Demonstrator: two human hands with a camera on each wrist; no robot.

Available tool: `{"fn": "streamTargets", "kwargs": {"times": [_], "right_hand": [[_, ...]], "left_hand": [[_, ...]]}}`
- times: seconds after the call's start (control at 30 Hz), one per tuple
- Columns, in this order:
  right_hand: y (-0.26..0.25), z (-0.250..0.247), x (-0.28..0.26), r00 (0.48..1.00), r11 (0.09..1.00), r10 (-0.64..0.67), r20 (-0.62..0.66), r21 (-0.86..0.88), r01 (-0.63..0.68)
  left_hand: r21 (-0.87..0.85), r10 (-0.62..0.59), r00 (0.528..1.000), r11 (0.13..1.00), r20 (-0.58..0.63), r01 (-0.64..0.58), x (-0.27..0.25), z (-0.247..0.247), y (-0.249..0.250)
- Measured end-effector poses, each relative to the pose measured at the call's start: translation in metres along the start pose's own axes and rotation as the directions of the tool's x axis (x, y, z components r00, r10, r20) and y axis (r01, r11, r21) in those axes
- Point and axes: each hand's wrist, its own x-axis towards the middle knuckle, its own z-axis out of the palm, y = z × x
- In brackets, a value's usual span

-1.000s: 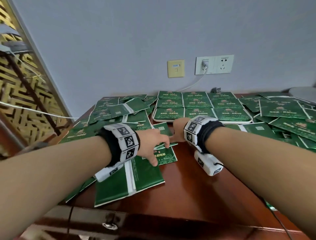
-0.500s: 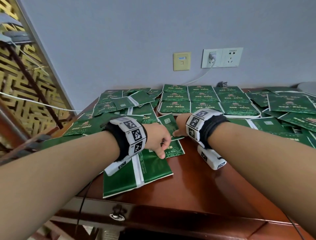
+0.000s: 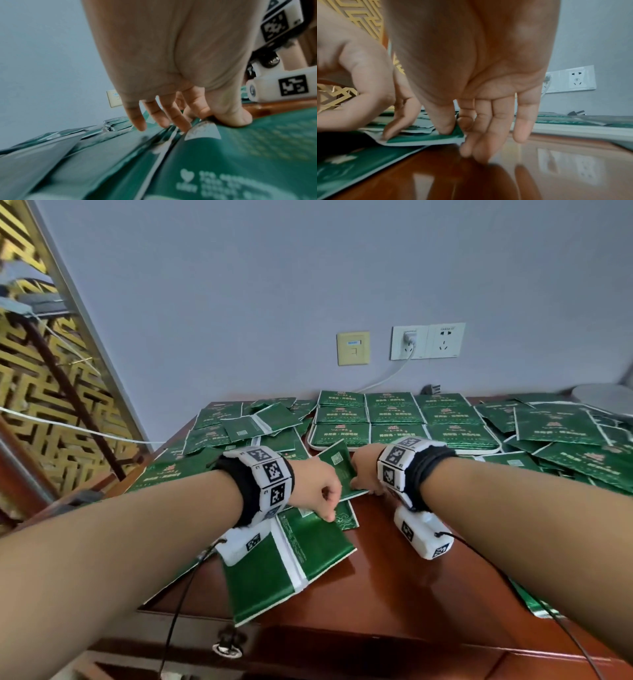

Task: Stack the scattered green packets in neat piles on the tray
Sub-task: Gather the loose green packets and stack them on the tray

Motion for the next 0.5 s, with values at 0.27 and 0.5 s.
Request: {"fn": "streamTargets", "kwargs": {"times": [0.27, 0.5], "right_hand": [[0.071, -0.026, -0.031, 0.975, 0.987, 0.149, -0.165, 0.077, -0.137], [0.081, -0.025, -0.047, 0.975, 0.991, 0.126, -0.184, 0.067, -0.115]], "left_hand": [[-0.196, -0.038, 0.899, 0.979, -0.436, -0.053, 0.009, -0.034, 0.021], [-0.089, -0.065, 0.794, 0.996, -0.605, 0.014, 0.014, -0.029, 0.019]]}}
